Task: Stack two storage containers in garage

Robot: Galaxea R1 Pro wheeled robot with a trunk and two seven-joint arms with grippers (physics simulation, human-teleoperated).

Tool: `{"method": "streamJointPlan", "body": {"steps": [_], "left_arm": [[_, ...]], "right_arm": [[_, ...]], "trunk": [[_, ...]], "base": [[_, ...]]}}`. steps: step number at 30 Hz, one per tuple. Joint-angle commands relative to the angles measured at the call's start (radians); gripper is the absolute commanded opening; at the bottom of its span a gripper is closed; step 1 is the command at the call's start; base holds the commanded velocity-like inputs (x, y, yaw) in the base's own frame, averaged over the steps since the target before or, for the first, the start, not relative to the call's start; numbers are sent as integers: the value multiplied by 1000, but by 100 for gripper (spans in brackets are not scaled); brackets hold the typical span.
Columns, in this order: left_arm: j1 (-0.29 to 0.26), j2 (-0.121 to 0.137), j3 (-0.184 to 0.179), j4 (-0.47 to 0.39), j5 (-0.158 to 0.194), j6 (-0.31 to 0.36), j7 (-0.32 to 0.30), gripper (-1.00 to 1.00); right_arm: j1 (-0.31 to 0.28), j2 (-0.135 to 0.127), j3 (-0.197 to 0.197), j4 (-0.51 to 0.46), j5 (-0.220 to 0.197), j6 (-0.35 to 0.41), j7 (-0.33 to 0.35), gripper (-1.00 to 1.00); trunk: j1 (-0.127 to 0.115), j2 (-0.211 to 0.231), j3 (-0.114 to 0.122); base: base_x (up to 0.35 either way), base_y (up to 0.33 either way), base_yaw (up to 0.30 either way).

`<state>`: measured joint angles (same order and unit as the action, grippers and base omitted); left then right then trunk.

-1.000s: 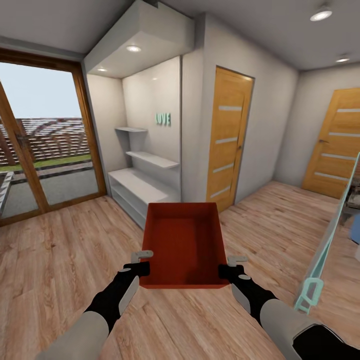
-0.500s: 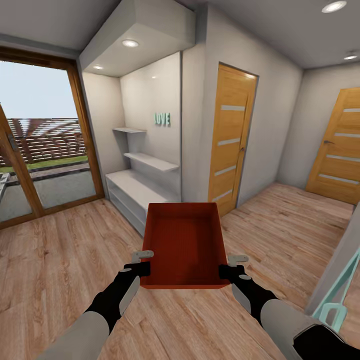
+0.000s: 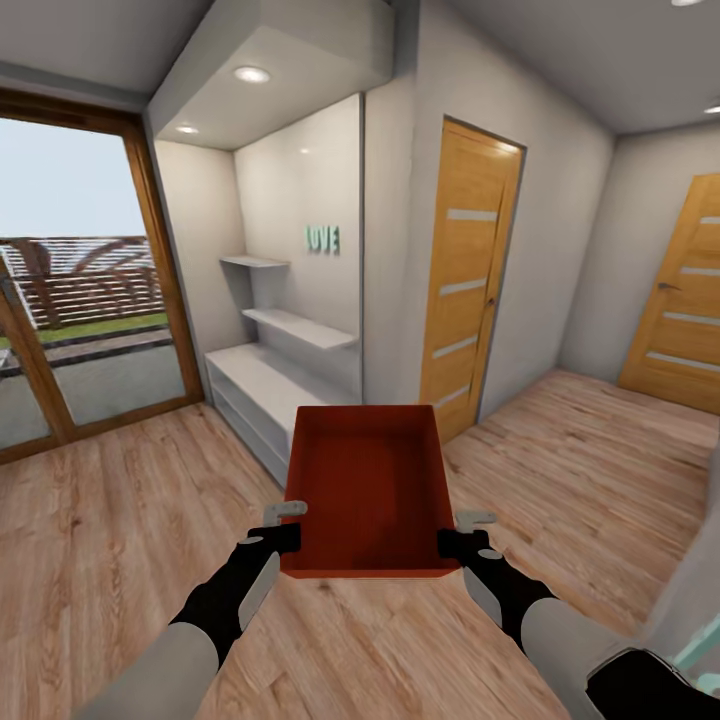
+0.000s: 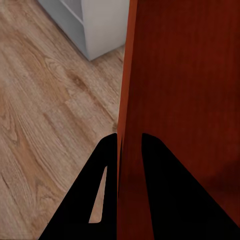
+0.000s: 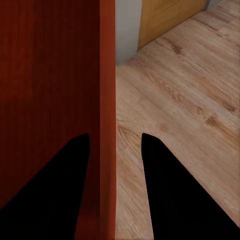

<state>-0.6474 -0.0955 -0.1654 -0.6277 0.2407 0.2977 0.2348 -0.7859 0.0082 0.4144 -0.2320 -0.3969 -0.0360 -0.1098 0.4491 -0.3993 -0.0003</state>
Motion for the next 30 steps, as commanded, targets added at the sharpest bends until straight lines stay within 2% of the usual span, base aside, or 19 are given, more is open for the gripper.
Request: {"method": "streamJointPlan", "body": {"steps": [1,18,25,30], "left_arm": [[0,10,-8,-1,0,7,15,-100],[0,10,-8,0,0,8,15,-100],[0,10,-8,0,0,7,15,-100],[0,10,-8,0,0,6,15,-100]], "right_arm": [[-1,-4,-14,0,-7,-5,-1,-100],[-1,-4,-14,0,-7,-5,-1,-100],[-1,-4,-15,0,-7,-4,-1,-100],[-1,-3,-15,0,-8,-4,-1,-100]], "trunk": [[1,-1,0],[1,-1,0],[1,-1,0],[1,-1,0]], "base": [[321,0,0],[317,0,0],[84,0,-18],[8,0,-185]]}}
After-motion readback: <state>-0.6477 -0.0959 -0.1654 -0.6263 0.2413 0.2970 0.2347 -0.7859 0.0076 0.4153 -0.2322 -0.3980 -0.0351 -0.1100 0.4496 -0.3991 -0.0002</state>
